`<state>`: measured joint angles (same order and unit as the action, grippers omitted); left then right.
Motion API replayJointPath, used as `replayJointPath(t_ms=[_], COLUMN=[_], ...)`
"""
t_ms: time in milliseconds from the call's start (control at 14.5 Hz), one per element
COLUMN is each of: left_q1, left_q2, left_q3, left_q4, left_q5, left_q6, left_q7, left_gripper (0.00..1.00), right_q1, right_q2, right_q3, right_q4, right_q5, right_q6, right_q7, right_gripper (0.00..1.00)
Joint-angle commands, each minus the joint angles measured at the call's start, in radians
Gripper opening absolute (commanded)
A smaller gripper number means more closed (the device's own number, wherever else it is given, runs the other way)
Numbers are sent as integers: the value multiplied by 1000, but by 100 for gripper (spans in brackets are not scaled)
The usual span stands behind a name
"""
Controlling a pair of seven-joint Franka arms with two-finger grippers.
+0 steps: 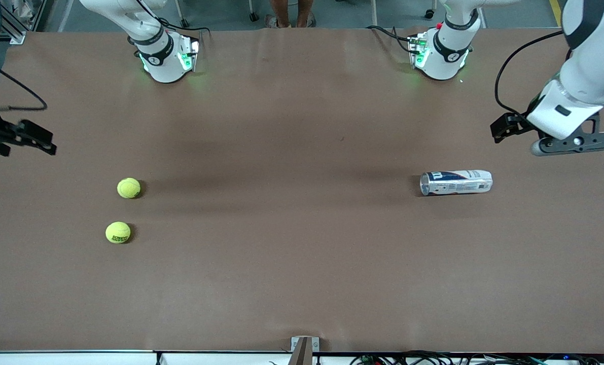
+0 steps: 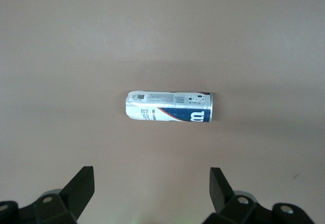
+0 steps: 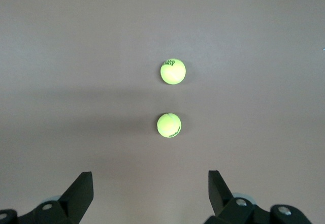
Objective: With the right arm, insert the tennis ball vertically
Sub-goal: 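Move the right gripper toward the tennis balls while the left gripper reaches the can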
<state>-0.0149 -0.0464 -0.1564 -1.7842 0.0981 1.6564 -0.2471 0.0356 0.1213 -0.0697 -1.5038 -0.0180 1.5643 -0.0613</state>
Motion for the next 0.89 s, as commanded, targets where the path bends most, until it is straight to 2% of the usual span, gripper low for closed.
replayJointPath(t_ms=[0, 138, 413, 481, 688, 825], left_q1=[33, 56, 108, 108, 101, 101], left_q2=[-32, -87, -87, -75, -29, 46], left_q3=[-8, -3, -8, -8, -12, -15], left_q4=[-72, -182, -242, -266, -349, -345], left_q5=[22, 17, -12, -12, -12, -11], left_q6=[17, 57, 109, 138, 277, 348], left_q7=[-81, -171, -412, -478, -783, -990], left_gripper=[100, 100, 100, 100, 100, 100], right_q1=[-11, -11, -12, -13, -40, -40], right_q2=[98, 133, 214, 257, 268, 273], right_q3=[4, 4, 4, 2, 2, 1], right_q4=[16, 14, 14, 11, 13, 8], right_q5=[-20, -17, -14, -19, -7, -5], right_q6=[2, 22, 72, 95, 106, 146], right_q7=[6, 5, 8, 6, 6, 6], right_gripper=[100, 100, 100, 100, 100, 100])
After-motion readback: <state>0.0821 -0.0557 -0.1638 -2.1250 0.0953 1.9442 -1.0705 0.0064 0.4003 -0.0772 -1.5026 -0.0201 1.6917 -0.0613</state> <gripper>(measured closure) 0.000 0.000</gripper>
